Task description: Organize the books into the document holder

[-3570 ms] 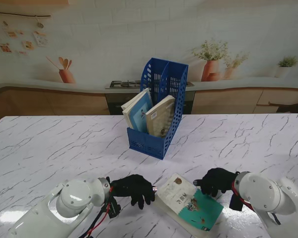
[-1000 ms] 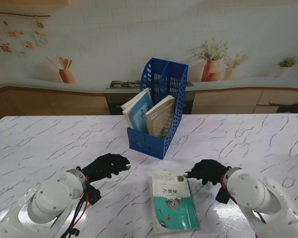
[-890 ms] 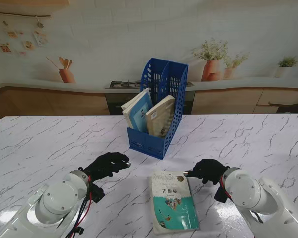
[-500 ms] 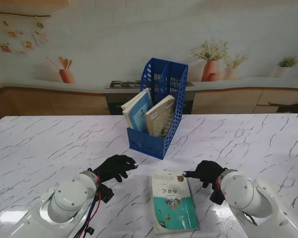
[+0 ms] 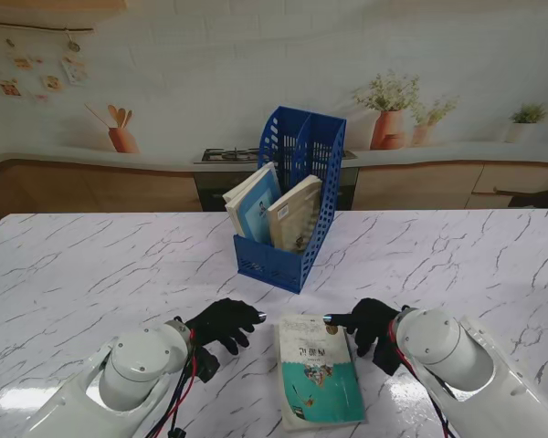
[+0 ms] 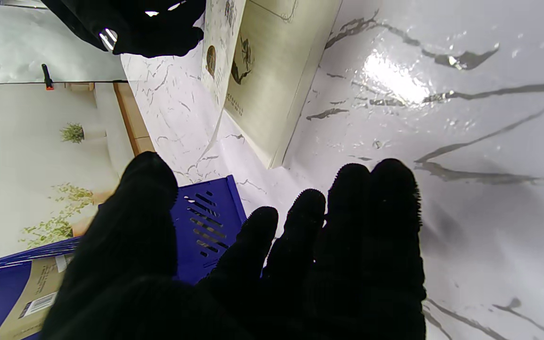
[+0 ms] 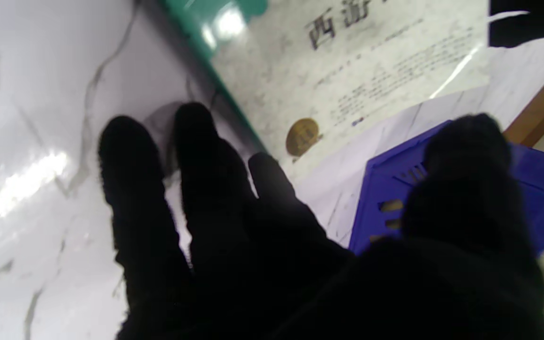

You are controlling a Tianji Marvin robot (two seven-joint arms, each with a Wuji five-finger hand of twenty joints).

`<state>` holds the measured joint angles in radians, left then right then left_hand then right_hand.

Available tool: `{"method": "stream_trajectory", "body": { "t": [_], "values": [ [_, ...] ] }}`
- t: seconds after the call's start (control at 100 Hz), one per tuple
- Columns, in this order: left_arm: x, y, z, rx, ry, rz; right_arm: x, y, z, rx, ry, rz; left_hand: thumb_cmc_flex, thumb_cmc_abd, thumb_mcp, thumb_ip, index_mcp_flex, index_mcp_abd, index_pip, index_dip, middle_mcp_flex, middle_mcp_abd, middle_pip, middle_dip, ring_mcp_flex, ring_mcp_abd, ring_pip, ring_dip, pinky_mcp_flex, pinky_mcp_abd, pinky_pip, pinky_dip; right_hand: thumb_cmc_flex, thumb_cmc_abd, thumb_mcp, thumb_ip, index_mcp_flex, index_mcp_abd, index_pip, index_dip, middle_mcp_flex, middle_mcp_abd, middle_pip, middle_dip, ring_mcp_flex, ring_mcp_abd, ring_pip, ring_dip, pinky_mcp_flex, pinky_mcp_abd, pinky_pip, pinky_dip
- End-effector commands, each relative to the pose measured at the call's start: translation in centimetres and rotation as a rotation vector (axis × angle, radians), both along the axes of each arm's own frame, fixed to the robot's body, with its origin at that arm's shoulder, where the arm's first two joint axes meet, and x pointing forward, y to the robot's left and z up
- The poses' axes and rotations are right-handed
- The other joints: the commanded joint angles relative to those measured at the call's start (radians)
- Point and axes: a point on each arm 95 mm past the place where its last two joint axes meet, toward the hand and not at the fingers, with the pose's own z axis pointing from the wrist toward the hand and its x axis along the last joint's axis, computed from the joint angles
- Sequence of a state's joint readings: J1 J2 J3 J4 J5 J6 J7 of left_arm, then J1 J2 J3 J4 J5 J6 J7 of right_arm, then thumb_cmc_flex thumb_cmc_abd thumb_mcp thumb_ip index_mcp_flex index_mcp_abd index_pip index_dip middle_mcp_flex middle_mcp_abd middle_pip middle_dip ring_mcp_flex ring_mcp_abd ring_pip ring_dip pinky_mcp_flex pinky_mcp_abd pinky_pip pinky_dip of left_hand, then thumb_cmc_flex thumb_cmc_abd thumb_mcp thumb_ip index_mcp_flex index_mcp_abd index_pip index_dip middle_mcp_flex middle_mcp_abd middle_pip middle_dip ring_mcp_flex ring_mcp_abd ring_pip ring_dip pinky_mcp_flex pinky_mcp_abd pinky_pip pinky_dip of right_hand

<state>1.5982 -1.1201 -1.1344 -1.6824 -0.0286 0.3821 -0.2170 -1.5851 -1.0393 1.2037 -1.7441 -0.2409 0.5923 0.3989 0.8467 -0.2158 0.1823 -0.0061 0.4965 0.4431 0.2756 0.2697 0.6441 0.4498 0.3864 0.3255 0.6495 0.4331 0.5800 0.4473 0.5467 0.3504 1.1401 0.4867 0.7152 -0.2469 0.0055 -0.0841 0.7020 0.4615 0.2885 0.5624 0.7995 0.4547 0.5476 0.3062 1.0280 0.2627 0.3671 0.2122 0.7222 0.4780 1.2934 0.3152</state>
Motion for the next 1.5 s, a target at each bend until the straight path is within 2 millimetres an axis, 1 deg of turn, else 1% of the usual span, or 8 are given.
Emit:
{"method": "stream_trajectory", "body": {
  "t": [0.0, 0.19, 0.22, 0.23, 0.39, 0.69, 1.05, 1.49],
  "values": [
    [-0.3, -0.7, -0.5, -0.029, 0.020, -0.016, -0.7, 0.4, -1.5, 0.017, 0.057, -0.006, -0.016, -0.024, 0.014, -0.028, -0.026, 0.028, -0.014, -0.022, -0.029, 0.026, 0.019, -0.005, 0.013, 0.064, 0.033, -0.009, 0.028, -0.044, 0.002, -0.019, 0.015, 0.004, 0.010, 0.037, -0.036, 0.078, -0.026, -0.024, -0.065, 0.072, -0.056, -0.026, -0.037, 0.039, -0.045, -0.020, 0.007, -0.093, -0.009, -0.021],
    [-0.4, -1.2, -1.1, -0.048, 0.060, -0.033, -0.9, 0.7, -2.4, 0.041, 0.114, 0.000, -0.012, -0.017, 0.029, -0.026, -0.025, 0.037, -0.033, -0.026, -0.023, 0.012, 0.038, 0.004, 0.010, 0.062, 0.039, -0.010, 0.017, -0.041, 0.010, -0.021, 0.023, 0.000, 0.037, 0.038, -0.063, 0.098, -0.045, -0.031, -0.115, 0.089, -0.056, -0.025, -0.074, 0.054, -0.069, -0.027, -0.023, -0.088, -0.045, -0.045],
    [-0.4, -1.3, -1.2, -0.050, 0.067, -0.032, -0.9, 0.7, -2.5, 0.043, 0.118, 0.000, -0.009, -0.018, 0.032, -0.025, -0.025, 0.038, -0.035, -0.027, -0.023, 0.013, 0.041, 0.006, 0.011, 0.061, 0.040, -0.010, 0.018, -0.042, 0.011, -0.021, -0.159, -0.094, 0.423, 0.004, -0.070, 0.102, -0.049, -0.029, -0.129, 0.094, -0.050, -0.027, -0.081, 0.056, -0.074, -0.024, -0.030, -0.086, -0.043, -0.069],
    [-0.4, -1.3, -1.3, -0.050, 0.069, -0.031, -0.9, 0.7, -2.6, 0.044, 0.120, -0.001, -0.007, -0.019, 0.033, -0.025, -0.024, 0.039, -0.036, -0.027, -0.021, 0.014, 0.043, 0.007, 0.012, 0.063, 0.041, -0.010, 0.019, -0.041, 0.011, -0.021, -0.179, -0.104, 0.467, -0.002, -0.071, 0.103, -0.053, -0.031, -0.133, 0.095, -0.047, -0.026, -0.083, 0.057, -0.076, -0.024, -0.031, -0.085, -0.047, -0.070],
    [-0.4, -1.9, -1.7, -0.069, 0.099, -0.037, -1.1, 1.0, -3.1, 0.054, 0.123, -0.027, 0.002, -0.022, 0.051, -0.023, -0.019, 0.039, -0.047, -0.027, -0.023, 0.000, 0.061, 0.017, 0.022, 0.059, 0.051, -0.007, 0.027, -0.044, 0.019, -0.023, -0.209, -0.128, 0.573, -0.009, -0.094, 0.110, -0.066, -0.035, -0.175, 0.107, -0.036, -0.021, -0.112, 0.068, -0.082, -0.023, -0.061, -0.079, -0.063, -0.069],
    [-0.3, -3.0, -2.4, -0.089, 0.129, -0.071, -1.5, 1.0, -3.6, 0.100, 0.162, -0.085, 0.019, -0.028, 0.097, -0.019, -0.016, 0.032, -0.060, -0.022, -0.028, -0.012, 0.078, 0.027, 0.028, 0.052, 0.056, -0.002, 0.026, -0.044, 0.028, -0.026, -0.204, -0.138, 0.638, -0.008, -0.133, 0.104, -0.075, -0.030, -0.215, 0.103, -0.031, -0.020, -0.151, 0.071, -0.086, -0.020, -0.115, -0.071, -0.066, -0.055],
    [-0.3, -3.6, -2.8, -0.118, 0.147, -0.086, -1.7, 2.2, -3.8, 0.205, 0.202, -0.149, 0.014, -0.033, 0.143, -0.021, -0.033, 0.018, -0.068, -0.016, -0.052, -0.033, 0.079, 0.032, 0.024, 0.056, 0.051, 0.004, 0.025, 0.013, 0.047, -0.017, -0.208, -0.132, 0.648, -0.010, -0.182, -0.008, -0.058, 0.033, -0.191, -0.023, -0.027, -0.019, -0.181, 0.041, -0.084, -0.015, -0.284, 0.182, -0.075, 0.026],
    [-0.5, -4.3, -3.2, -0.151, 0.168, -0.101, -2.1, 3.3, -3.9, 0.328, 0.258, -0.193, 0.031, -0.034, 0.166, -0.019, -0.060, -0.010, -0.069, -0.012, -0.093, -0.053, 0.080, 0.062, -0.004, 0.017, 0.028, 0.026, 0.001, 0.061, 0.048, -0.001, -0.187, -0.114, 0.586, -0.005, -0.241, -0.095, -0.042, 0.126, -0.231, -0.118, 0.049, 0.017, -0.212, 0.013, -0.047, 0.008, -0.372, 0.220, -0.116, 0.058]
  ]
}}
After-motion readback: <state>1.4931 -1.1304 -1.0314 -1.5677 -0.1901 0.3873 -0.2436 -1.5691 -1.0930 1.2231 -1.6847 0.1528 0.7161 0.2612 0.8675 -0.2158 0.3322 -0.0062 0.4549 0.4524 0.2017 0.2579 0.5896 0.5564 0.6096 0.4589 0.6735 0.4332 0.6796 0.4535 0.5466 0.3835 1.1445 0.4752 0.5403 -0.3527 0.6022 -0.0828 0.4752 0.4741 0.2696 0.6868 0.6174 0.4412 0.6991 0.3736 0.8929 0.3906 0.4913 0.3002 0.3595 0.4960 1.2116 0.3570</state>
